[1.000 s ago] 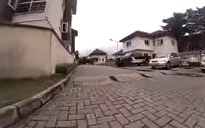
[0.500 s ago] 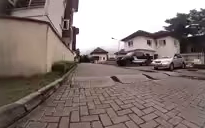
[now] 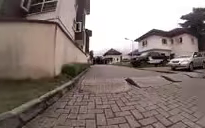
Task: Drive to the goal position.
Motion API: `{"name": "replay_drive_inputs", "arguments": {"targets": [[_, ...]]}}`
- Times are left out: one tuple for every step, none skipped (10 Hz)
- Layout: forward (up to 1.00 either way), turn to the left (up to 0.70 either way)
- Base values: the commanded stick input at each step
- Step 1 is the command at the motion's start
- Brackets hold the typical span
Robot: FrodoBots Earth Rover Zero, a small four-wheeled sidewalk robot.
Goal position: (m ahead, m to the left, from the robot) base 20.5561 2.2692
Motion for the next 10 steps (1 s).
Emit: {"name": "replay_drive_inputs", "arguments": {"targets": [[0.70, 0.00], [0.70, 0.00], [0.70, 0.00], [0.70, 0.00], [0.70, 0.00], [0.70, 0.00], [0.70, 0.00], [0.70, 0.00], [0.70, 0.03], [0.70, 0.18]]}}
